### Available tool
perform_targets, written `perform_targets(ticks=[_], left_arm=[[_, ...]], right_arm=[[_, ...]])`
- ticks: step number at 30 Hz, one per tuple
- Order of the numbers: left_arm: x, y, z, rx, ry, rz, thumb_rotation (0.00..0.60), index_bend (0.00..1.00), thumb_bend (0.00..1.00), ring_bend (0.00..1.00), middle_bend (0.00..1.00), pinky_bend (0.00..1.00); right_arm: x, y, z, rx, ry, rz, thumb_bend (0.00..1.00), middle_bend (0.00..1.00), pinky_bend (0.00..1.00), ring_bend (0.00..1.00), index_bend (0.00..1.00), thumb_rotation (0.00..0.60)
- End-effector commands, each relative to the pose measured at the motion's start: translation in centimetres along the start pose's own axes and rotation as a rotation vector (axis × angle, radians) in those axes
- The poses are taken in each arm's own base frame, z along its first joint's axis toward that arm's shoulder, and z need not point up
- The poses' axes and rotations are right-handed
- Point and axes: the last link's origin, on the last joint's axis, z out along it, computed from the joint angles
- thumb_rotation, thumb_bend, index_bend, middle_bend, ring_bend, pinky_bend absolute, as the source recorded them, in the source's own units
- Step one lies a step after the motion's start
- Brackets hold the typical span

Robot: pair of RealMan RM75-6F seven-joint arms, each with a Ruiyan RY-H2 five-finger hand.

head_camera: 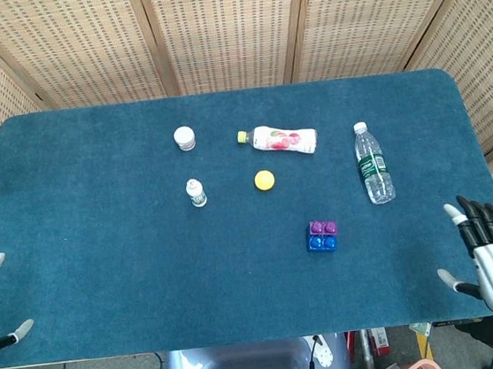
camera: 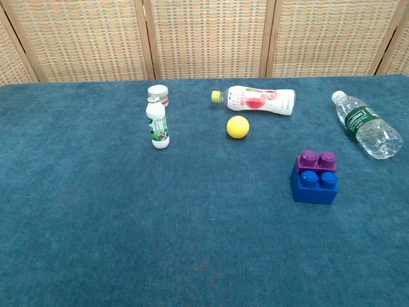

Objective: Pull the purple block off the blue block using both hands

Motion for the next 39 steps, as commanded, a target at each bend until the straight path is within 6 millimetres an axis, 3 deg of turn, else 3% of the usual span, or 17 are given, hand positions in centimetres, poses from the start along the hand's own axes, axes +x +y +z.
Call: perform_targets(ticks=[1, 4, 10, 20, 26, 31, 39], left_arm=[[0.0, 0.2, 0.3, -0.001, 0.002, 0.005, 0.6, 0.0, 0.0, 0.0, 0.0, 0.0], [-0.3, 0.4, 0.6, 0.003, -0.003, 0.016, 0.6, 0.0, 0.0, 0.0, 0.0, 0.0], [-1.0, 0.4, 1.5, 0.029, -0.025, 0.034, 0.6, 0.0, 0.0, 0.0, 0.0, 0.0], [-1.8, 0.2, 2.4, 0.061, -0.05, 0.055, 0.6, 0.0, 0.0, 0.0, 0.0, 0.0], [-1.9, 0.1, 2.5, 0.068, -0.053, 0.059, 0.6, 0.0, 0.0, 0.0, 0.0, 0.0], [-2.0, 0.1, 2.6, 0.07, -0.057, 0.063, 0.6, 0.0, 0.0, 0.0, 0.0, 0.0], [-2.1, 0.1, 2.6, 0.073, -0.061, 0.064, 0.6, 0.0, 0.0, 0.0, 0.0, 0.0]], right_arm=[[-1.0, -1.3, 4.3, 0.086, -0.095, 0.033, 0.0, 0.0, 0.0, 0.0, 0.19, 0.6], [-2.1, -2.9, 7.7, 0.15, -0.235, 0.079, 0.0, 0.0, 0.0, 0.0, 0.27, 0.6], [-3.6, -5.6, 12.5, 0.188, -0.423, 0.138, 0.08, 0.0, 0.0, 0.0, 0.29, 0.6], [-7.7, -10.5, 17.1, 0.21, -0.522, 0.126, 0.18, 0.0, 0.0, 0.0, 0.31, 0.6], [-9.1, -12.2, 18.3, 0.193, -0.522, 0.109, 0.21, 0.13, 0.0, 0.0, 0.32, 0.6], [-10.4, -13.7, 18.2, 0.194, -0.532, 0.105, 0.22, 0.29, 0.0, 0.09, 0.34, 0.6], [-11.3, -13.9, 18.4, 0.152, -0.543, 0.069, 0.25, 0.36, 0.0, 0.18, 0.38, 0.6]])
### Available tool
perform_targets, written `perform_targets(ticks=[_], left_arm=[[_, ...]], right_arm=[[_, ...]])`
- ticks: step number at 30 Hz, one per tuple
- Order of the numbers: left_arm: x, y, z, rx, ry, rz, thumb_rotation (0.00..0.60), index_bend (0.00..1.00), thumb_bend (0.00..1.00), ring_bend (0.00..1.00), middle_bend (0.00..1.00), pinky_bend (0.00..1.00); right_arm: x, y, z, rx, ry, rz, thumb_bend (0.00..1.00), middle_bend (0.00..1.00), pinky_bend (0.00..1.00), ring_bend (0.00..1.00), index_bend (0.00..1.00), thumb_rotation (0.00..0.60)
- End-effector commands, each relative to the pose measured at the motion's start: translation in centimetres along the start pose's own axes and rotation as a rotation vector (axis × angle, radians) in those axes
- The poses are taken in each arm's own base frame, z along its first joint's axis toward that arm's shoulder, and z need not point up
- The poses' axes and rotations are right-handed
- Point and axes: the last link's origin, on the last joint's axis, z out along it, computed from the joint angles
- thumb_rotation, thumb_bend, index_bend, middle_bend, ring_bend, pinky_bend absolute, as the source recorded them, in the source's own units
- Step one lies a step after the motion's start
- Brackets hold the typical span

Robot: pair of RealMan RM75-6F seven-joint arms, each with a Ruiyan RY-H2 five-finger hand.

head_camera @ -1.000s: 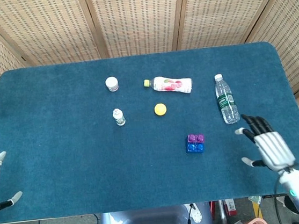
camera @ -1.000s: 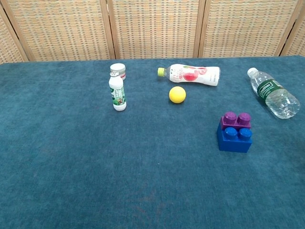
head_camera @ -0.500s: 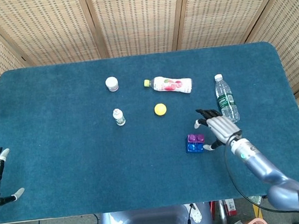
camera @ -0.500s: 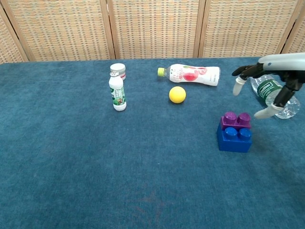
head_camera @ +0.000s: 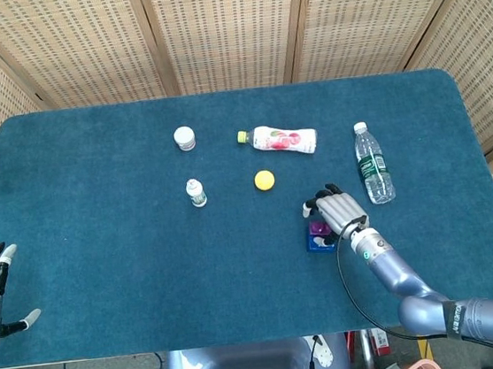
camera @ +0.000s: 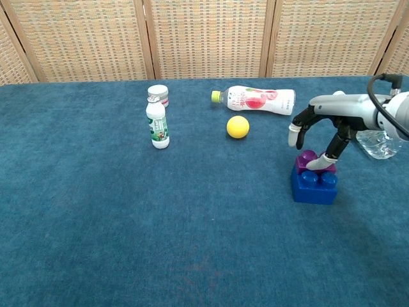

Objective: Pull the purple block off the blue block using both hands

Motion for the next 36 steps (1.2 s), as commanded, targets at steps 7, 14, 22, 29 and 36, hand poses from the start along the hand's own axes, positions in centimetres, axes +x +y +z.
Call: perform_targets(ticks=[7, 14, 22, 29, 36], left_arm=[[-0.06, 0.06, -0.03, -0.003, -0.003, 0.002, 0.6, 0.0, 0.0, 0.0, 0.0, 0.0], [-0.08, 0.03, -0.04, -0.002, -0.006, 0.0, 0.6, 0.0, 0.0, 0.0, 0.0, 0.0], [-0.08, 0.0, 0.04, -0.001, -0.007, -0.001, 0.6, 0.0, 0.0, 0.0, 0.0, 0.0], [-0.17, -0.04, 0.15, 0.001, -0.011, 0.0, 0.6, 0.0, 0.0, 0.0, 0.0, 0.0], [-0.26, -0.07, 0.22, 0.004, -0.014, 0.002, 0.6, 0.0, 0.0, 0.0, 0.0, 0.0]], right_arm=[[0.23, 0.29, 0.12, -0.028, -0.013, -0.017, 0.28, 0.39, 0.0, 0.23, 0.41, 0.6], [0.03, 0.21, 0.1, -0.03, -0.035, -0.037, 0.28, 0.39, 0.0, 0.23, 0.42, 0.6], [-0.36, 0.41, 0.47, -0.039, -0.038, -0.067, 0.28, 0.41, 0.0, 0.23, 0.43, 0.6], [-0.62, 0.43, 0.8, -0.043, -0.049, -0.087, 0.29, 0.5, 0.0, 0.29, 0.52, 0.6], [-0.69, 0.31, 0.94, -0.038, -0.045, -0.083, 0.35, 0.59, 0.0, 0.36, 0.63, 0.6]])
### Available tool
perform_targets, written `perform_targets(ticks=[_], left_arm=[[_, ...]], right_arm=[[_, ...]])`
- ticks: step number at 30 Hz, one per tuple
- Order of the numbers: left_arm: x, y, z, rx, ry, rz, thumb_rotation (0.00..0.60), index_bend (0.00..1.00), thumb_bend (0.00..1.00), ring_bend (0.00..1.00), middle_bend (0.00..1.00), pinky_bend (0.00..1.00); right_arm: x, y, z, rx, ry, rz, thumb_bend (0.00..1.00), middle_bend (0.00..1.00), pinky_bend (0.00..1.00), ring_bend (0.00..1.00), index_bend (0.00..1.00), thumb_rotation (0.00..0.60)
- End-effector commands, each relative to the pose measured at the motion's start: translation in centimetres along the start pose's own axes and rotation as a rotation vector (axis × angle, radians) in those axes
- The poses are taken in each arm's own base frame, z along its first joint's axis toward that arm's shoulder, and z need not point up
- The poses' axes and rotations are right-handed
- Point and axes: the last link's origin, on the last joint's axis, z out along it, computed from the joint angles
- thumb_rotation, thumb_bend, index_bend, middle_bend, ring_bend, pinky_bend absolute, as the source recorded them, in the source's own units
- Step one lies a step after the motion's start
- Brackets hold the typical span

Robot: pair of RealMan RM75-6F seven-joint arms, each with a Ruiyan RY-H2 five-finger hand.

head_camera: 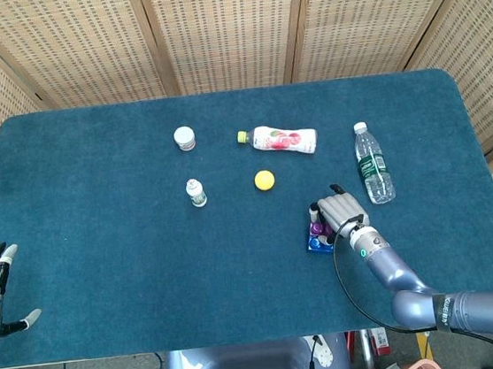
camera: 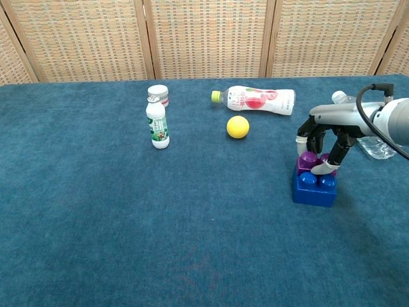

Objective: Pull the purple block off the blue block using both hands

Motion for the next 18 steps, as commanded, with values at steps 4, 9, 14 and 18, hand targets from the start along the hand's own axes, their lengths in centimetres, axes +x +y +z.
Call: perform_targets(ticks=[4, 9, 14, 18], left_arm=[[-0.1, 0.1, 0.0, -0.001, -0.002, 0.004, 0.6, 0.0, 0.0, 0.0, 0.0, 0.0], [-0.2, 0.2, 0.1, -0.005, -0.006, 0.007, 0.6, 0.0, 0.0, 0.0, 0.0, 0.0], [-0.3, 0.6, 1.0, -0.036, -0.012, 0.008, 0.6, 0.0, 0.0, 0.0, 0.0, 0.0], [-0.1, 1.3, 2.4, -0.076, -0.009, 0.003, 0.6, 0.0, 0.0, 0.0, 0.0, 0.0]], right_arm=[[0.3, 0.0, -0.2, 0.009, 0.015, 0.024, 0.4, 0.61, 0.0, 0.37, 0.64, 0.6], [1.5, -0.4, -0.9, 0.041, 0.062, 0.095, 0.43, 0.62, 0.0, 0.39, 0.64, 0.6], [3.2, -1.0, -1.6, 0.112, 0.122, 0.228, 0.43, 0.62, 0.01, 0.39, 0.64, 0.6], [3.9, -1.5, -1.9, 0.157, 0.145, 0.297, 0.43, 0.62, 0.01, 0.39, 0.64, 0.6]])
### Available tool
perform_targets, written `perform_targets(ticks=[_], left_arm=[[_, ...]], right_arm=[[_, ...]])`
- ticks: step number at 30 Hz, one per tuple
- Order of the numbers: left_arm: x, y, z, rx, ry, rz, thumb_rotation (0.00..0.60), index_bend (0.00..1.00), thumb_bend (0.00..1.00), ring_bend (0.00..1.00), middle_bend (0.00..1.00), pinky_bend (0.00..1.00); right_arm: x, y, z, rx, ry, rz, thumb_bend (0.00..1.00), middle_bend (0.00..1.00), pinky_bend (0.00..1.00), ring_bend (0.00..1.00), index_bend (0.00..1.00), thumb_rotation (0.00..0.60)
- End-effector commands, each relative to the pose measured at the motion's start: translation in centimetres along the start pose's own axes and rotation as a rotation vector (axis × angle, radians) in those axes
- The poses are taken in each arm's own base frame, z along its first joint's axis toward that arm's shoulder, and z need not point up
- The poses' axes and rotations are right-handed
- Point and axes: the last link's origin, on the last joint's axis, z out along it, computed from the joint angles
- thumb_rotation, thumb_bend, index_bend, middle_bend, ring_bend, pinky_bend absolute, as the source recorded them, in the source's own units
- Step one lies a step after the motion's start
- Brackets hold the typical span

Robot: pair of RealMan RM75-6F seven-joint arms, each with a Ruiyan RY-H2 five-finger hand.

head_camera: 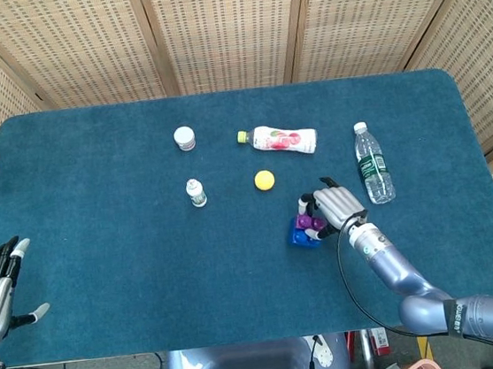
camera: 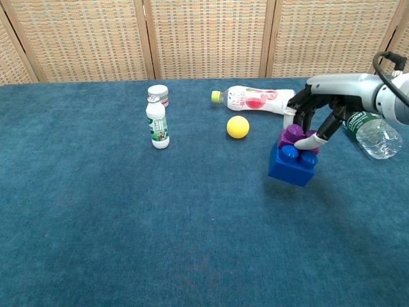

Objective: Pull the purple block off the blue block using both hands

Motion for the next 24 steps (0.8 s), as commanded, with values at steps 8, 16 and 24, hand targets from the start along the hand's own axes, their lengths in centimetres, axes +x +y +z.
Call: perform_targets(ticks=[8, 16, 24], left_arm=[[1.5, 3.8, 5.8, -0.232, -0.022, -0.122, 0.6, 0.0, 0.0, 0.0, 0.0, 0.0], [2.6, 8.3, 9.5, -0.442, -0.06, -0.283, 0.6, 0.0, 0.0, 0.0, 0.0, 0.0], [3.7, 13.0, 12.1, -0.567, -0.086, -0.424, 0.6, 0.0, 0.0, 0.0, 0.0, 0.0]], right_arm=[[1.7, -3.1, 0.5, 0.157, 0.08, 0.23, 0.43, 0.62, 0.01, 0.39, 0.64, 0.6], [2.0, -5.3, 1.8, 0.213, 0.142, 0.383, 0.43, 0.62, 0.02, 0.39, 0.64, 0.6], [2.1, -7.0, 3.5, 0.21, 0.183, 0.53, 0.43, 0.62, 0.03, 0.39, 0.64, 0.6]])
